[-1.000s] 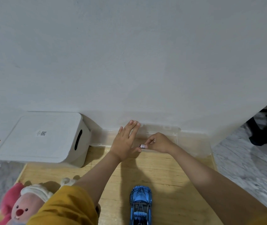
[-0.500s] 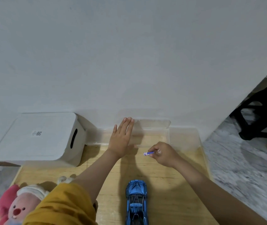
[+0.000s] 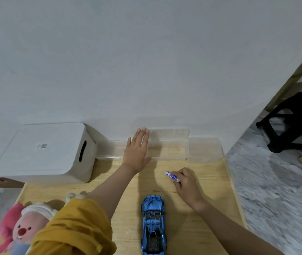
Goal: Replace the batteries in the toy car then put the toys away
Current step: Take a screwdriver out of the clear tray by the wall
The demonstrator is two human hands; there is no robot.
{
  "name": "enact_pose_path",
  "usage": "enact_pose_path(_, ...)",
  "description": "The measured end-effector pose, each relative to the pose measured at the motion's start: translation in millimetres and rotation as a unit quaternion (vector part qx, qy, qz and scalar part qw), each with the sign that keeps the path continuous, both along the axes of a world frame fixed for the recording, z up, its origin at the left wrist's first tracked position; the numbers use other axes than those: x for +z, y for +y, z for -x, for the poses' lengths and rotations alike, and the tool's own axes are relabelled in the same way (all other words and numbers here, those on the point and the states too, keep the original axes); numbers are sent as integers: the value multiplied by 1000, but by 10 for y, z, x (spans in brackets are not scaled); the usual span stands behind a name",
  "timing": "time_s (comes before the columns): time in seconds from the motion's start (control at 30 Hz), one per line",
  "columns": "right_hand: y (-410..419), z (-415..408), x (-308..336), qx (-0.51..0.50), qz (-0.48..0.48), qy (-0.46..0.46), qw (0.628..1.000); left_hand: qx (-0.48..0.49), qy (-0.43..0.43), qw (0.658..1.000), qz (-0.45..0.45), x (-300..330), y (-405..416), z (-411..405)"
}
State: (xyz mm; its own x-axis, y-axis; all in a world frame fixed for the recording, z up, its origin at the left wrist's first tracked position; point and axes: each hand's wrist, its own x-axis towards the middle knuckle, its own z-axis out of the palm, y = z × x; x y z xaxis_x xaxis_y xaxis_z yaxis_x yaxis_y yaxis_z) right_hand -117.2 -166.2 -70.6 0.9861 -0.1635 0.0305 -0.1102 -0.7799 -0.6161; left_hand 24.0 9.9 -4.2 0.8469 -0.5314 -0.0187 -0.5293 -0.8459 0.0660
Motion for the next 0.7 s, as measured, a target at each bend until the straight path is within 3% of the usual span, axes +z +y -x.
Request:
enact_pose_path(0.4, 40, 88, -180, -37, 108, -29, 993, 0, 2, 1000, -16, -8, 8, 21)
enact_pose_path(0.7, 57, 108, -164, -36, 109, -35, 993, 4, 3, 1000, -12, -23, 5, 37)
